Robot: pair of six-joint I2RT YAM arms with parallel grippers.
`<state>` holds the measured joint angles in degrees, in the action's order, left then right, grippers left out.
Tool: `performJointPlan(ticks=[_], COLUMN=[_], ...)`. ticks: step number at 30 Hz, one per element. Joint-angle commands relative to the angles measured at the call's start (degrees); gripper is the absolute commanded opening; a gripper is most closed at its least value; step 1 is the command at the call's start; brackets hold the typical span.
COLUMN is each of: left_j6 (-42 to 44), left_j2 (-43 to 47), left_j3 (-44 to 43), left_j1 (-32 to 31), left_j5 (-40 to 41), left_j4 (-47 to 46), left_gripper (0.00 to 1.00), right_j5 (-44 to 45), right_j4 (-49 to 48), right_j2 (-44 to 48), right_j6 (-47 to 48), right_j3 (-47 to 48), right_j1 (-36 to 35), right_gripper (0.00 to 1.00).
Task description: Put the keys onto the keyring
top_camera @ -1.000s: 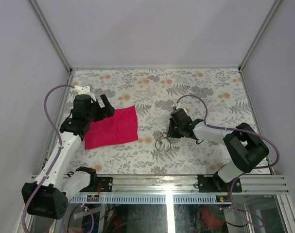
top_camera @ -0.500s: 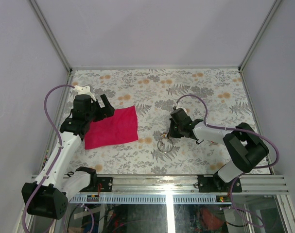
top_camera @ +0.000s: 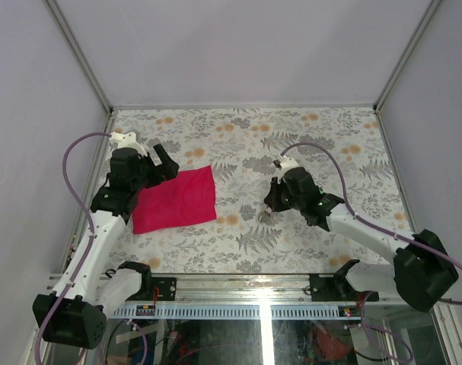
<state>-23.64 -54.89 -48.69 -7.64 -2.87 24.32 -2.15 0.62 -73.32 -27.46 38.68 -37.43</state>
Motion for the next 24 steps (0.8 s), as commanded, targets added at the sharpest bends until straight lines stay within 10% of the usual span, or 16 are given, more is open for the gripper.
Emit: performJointPlan(ticks=[1, 14, 24], left_j6=[-3.08, -2.56, 8.87], left_j2=[1.44, 2.28, 4.96], left_j3=[0.50, -2.62, -6.30], left_j1=[0.49, -0.67, -22.54], left_j5=[-2.11, -32.57, -23.63], left_j4=[-7.69, -24.64, -28.64], left_gripper=[1.00, 0.94, 0.80], right_j5=[-2.93, -16.81, -20.39], right_j4=[-4.77, -11.05, -27.62], right_j2=[8.86, 26.29, 30.48], right_j6=[9.61, 21.96, 8.97], right_j3=[0.22, 1.79, 2.80], right_j1=[0.34, 0.34, 0.34], right_gripper=[0.00, 0.00, 0.00])
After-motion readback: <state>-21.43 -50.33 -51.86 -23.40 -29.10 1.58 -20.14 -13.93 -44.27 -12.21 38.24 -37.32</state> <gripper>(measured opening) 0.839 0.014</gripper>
